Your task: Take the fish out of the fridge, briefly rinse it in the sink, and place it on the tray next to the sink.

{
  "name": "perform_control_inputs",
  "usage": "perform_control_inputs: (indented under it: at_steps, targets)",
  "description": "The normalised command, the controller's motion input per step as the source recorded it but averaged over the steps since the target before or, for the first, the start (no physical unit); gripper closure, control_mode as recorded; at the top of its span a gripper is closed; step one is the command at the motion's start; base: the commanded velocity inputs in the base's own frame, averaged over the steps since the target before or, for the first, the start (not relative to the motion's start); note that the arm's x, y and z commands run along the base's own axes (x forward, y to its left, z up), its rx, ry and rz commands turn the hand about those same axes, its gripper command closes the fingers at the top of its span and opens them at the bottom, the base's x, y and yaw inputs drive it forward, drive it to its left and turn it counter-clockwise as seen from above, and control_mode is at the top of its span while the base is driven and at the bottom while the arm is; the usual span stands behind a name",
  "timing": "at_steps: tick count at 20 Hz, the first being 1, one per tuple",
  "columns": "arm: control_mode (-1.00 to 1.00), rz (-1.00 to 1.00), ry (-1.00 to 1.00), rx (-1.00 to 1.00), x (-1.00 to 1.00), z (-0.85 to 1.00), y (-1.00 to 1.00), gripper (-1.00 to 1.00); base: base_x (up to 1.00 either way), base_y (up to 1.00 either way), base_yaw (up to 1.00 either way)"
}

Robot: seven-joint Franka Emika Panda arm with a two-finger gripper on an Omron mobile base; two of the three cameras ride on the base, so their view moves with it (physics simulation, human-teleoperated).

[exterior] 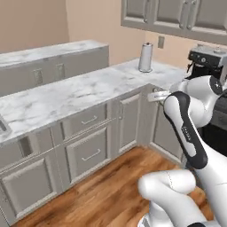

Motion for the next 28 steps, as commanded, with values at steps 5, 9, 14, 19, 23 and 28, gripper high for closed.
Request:
perform_control_inputs:
  at_steps: [5,9,14,19,23,28]
  targets:
    - [1.0,0.0,0.0,0.0,0.0,0.0,0.0,1.0,0.34,0.05,0.89]
    - [1.0,0.0,0.0,0.0,0.0,0.0,0.0,1.0,0.68,0.86,0.5]
    - [1.0,0.0,0.0,0.0,0.0,0.0,0.0,1.0,1.0,1.0,0.12]
    - [1.0,0.0,0.0,0.0,0.0,0.0,0.0,1.0,0.94,0.98,-0.07]
    - [1.0,0.0,0.0,0.0,0.0,0.0,0.0,1.0,0.78,0.58,-0.24]
    - [1.0,0.0,0.0,0.0,0.0,0.0,0.0,1.0,0.13,-0.08,-0.02]
